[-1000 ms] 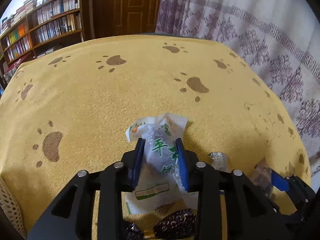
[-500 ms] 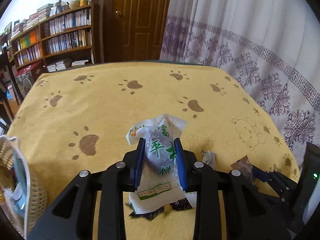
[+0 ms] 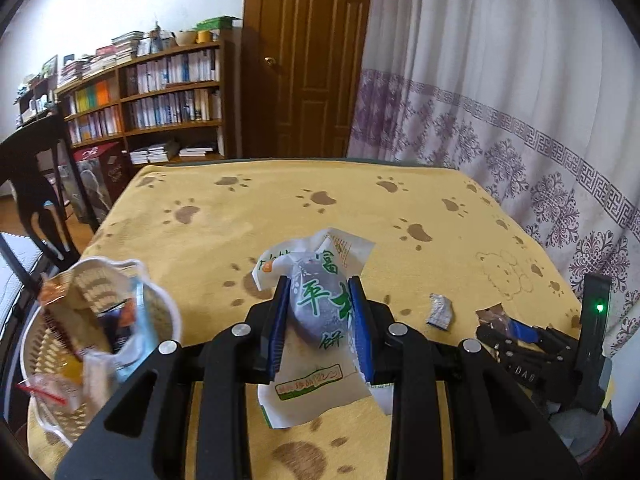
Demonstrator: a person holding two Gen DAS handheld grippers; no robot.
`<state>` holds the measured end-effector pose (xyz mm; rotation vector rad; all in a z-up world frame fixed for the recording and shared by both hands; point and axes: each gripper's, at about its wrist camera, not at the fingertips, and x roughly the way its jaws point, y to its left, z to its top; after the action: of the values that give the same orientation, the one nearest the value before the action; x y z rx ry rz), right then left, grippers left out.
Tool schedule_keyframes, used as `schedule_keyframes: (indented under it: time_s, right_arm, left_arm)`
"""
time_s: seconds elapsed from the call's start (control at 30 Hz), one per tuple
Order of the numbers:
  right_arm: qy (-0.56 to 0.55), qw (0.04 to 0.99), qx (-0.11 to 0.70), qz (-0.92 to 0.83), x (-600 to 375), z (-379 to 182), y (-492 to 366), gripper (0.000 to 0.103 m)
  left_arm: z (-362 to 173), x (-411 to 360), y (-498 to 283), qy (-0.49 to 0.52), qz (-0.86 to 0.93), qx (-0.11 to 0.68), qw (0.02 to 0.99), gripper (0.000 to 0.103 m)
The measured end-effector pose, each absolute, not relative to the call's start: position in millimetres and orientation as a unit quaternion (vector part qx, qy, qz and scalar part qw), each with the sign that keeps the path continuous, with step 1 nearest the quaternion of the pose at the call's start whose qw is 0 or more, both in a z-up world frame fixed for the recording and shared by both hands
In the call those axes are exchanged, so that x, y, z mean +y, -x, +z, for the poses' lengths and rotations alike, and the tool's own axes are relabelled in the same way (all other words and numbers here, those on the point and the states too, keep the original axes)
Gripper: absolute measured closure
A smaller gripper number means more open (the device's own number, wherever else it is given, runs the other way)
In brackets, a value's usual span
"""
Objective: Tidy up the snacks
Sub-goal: 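Lift the white green-print bag with the left tool toward the basket, then lower the white bag into the basket and open the left tool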
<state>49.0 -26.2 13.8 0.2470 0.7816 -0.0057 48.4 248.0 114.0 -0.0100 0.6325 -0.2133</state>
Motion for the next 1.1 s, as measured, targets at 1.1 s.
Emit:
schedule_keyframes:
  time_s: [1.1]
  right_arm:
    - [-0.153, 0.916, 0.367, 0.06, -9, 38, -29, 0.049]
  left_arm:
    - [89, 330, 35, -0.027, -0.073, 0.33, 0.941, 0.052]
